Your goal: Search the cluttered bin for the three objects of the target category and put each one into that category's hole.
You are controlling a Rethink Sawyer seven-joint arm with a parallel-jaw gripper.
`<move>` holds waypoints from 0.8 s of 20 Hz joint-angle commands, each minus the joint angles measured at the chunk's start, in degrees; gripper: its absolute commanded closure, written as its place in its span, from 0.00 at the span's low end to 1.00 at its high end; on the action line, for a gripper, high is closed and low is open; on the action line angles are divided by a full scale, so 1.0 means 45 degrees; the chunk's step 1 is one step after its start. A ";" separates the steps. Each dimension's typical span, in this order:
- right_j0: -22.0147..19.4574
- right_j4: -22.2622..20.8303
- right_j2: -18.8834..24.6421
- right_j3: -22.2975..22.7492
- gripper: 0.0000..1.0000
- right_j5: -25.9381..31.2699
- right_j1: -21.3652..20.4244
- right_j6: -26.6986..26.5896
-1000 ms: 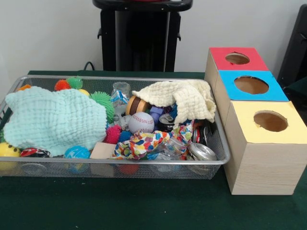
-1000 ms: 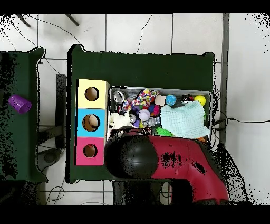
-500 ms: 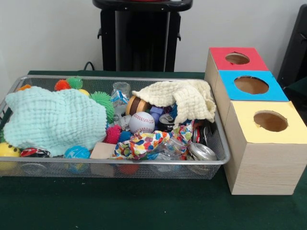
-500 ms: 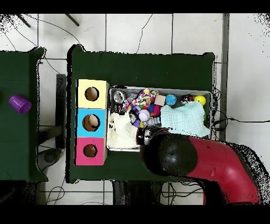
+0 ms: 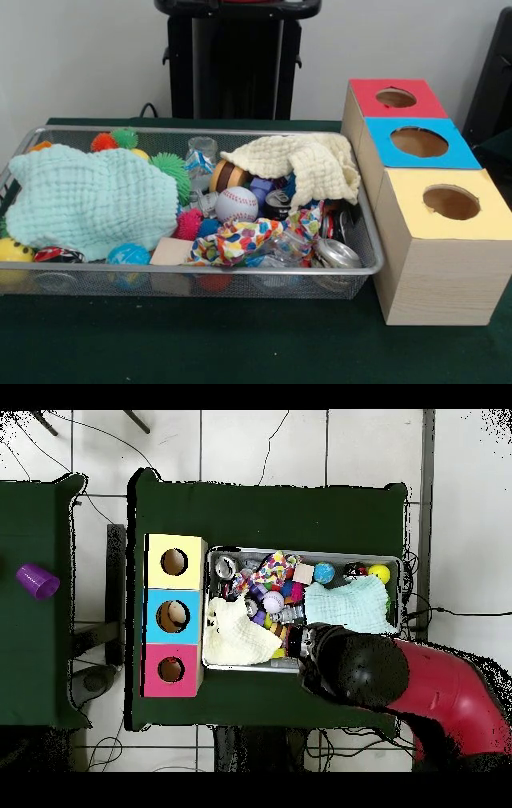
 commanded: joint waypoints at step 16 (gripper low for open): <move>-0.1797 -0.4258 0.1783 -0.3527 0.00 -0.0292 0.3530 -0.3396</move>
